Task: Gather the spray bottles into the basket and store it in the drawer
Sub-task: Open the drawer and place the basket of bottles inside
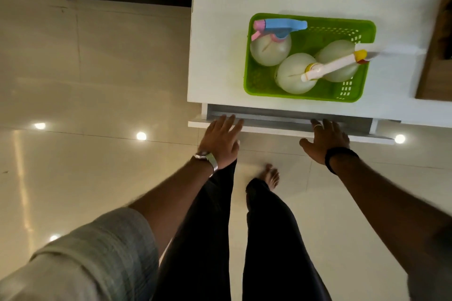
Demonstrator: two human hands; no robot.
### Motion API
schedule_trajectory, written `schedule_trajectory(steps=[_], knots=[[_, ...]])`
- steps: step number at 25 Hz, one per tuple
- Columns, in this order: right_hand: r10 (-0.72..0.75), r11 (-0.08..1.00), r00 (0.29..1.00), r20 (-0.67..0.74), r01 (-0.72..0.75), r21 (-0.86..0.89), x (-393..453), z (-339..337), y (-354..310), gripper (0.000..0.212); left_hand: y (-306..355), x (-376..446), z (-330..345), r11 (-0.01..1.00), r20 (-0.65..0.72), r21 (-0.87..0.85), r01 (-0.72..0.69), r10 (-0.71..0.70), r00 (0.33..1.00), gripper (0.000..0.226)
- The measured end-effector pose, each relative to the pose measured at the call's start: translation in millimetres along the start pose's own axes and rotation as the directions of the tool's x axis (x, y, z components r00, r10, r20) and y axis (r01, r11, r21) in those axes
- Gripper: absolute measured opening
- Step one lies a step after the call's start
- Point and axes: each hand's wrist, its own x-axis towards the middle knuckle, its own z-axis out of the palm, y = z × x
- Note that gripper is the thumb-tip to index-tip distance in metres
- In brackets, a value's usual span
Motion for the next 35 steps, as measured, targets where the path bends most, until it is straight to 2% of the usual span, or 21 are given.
schedule_trajectory(steps=[2, 4, 7, 10, 16, 20, 26, 35], knots=[[0.019, 0.997, 0.994, 0.105, -0.011, -0.080, 8.1, 3.8, 25.5, 0.078, 3.4, 13.1, -7.5, 0.996, 0.089, 0.089, -0.008, 0.000, 0.996, 0.057], [-0.025, 0.989, 0.989, 0.146, 0.046, -0.141, 9.8, 11.1, 45.1, 0.081, 5.9, 19.5, -12.5, 0.985, 0.143, 0.170, 0.010, -0.034, 0.989, 0.054], [-0.128, 0.979, 0.985, 0.113, 0.144, -0.141, -0.1, 27.0, 60.9, 0.085, 21.4, 15.3, -3.3, 0.985, 0.157, 0.135, 0.107, -0.128, 0.979, 0.053], [-0.137, 0.982, 0.986, 0.092, 0.148, -0.116, -13.6, 43.2, 64.3, 0.082, 34.8, 3.7, 14.1, 0.977, 0.142, 0.116, 0.180, -0.196, 0.970, 0.052], [-0.172, 0.979, 0.976, 0.130, 0.184, -0.090, -46.4, 88.6, 80.6, 0.081, 40.6, -38.1, 54.2, 0.973, 0.183, 0.059, 0.225, -0.232, 0.955, 0.052], [-0.201, 0.976, 0.968, 0.153, 0.211, -0.050, -66.3, 122.2, 92.3, 0.080, 40.2, -65.5, 77.2, 0.961, 0.234, -0.040, 0.275, -0.259, 0.937, 0.050], [-0.204, 0.976, 0.957, 0.204, 0.215, -0.030, -97.7, 169.9, 104.9, 0.078, 46.0, -93.2, 102.2, 0.976, 0.303, 0.024, 0.217, -0.214, 0.929, 0.037], [-0.186, 0.972, 0.921, 0.343, 0.223, -0.071, -125.8, 196.1, 110.2, 0.072, 42.4, -110.8, 132.5, 0.965, 0.498, 0.055, 0.258, -0.251, 0.830, 0.040]])
